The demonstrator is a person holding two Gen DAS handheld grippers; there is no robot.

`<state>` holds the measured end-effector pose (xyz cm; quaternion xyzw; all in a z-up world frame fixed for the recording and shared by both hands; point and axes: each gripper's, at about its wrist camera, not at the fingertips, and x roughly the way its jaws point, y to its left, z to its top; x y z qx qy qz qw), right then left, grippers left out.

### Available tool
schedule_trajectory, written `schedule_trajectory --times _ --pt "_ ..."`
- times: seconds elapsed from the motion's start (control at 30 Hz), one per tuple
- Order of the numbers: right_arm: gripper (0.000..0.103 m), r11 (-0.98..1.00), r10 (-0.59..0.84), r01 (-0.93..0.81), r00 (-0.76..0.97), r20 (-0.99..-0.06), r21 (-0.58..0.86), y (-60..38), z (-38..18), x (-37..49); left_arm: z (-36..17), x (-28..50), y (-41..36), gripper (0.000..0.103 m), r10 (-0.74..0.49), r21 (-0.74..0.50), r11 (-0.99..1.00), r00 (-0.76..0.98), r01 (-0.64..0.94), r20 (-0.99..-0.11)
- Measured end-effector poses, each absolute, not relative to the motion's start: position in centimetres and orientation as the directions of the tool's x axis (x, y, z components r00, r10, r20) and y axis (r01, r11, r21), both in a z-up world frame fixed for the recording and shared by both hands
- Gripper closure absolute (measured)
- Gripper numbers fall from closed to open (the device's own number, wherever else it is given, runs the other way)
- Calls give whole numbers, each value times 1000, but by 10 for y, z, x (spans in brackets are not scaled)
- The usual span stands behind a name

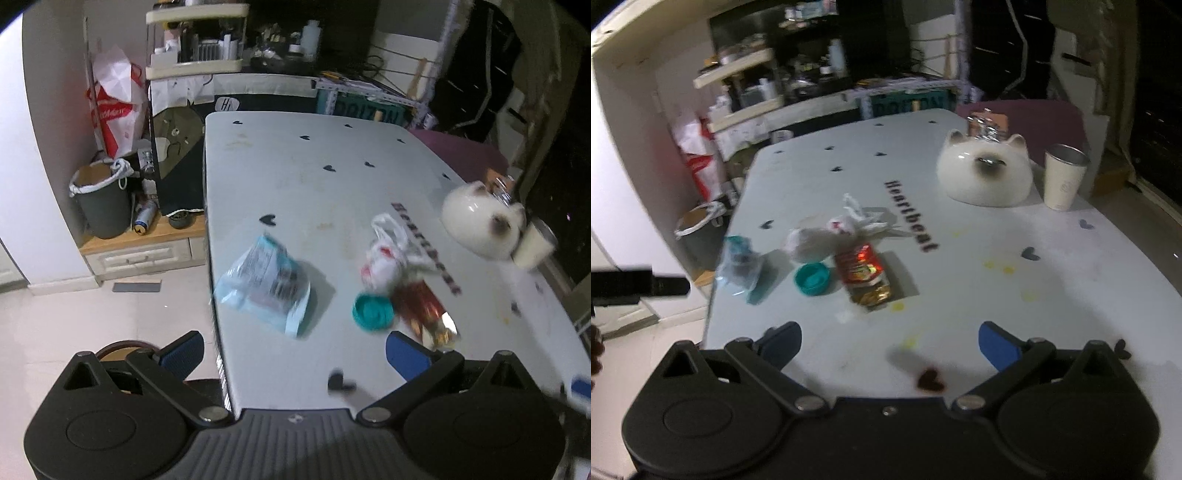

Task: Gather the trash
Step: 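Grasp the blue-white snack bag with left tool while right tool grasps red candy wrapper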

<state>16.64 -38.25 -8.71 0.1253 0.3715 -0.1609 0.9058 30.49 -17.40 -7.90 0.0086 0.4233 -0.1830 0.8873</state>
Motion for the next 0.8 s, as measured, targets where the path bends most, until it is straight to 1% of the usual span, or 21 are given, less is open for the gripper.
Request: schedule_trajectory --times 0.17,0.3,0.37,0.43,0.53,0.6,0.73,0.8 --pt "0 914 -180 383 678 -712 134 -392 -104 190 -94 361 -188 0 -291 -194 955 576 226 -764" --pt "0 919 -184 376 676 -714 119 -397 -112 216 -110 397 -190 0 -285 -271 956 560 112 -777" --pt "0 928 -173 353 688 -704 118 -398 -116 228 -117 410 -190 0 -271 -286 956 554 61 -787" --pt "0 942 -169 321 706 -688 98 -398 -121 241 -123 418 -190 0 -245 -287 958 548 10 -800" --pt "0 962 -188 272 718 -670 21 -396 -131 262 -131 423 -189 0 -223 -291 956 538 -43 -813" --pt "0 971 -193 237 709 -678 -28 -396 -139 276 -136 426 -187 3 -215 -295 953 531 -70 -819" --pt "0 986 -153 152 670 -726 -68 -395 -159 300 -144 429 -185 9 -213 -304 947 507 -103 -835" --pt "0 987 -158 115 649 -744 -109 -392 -168 309 -148 430 -185 13 -205 -299 947 495 -118 -845"
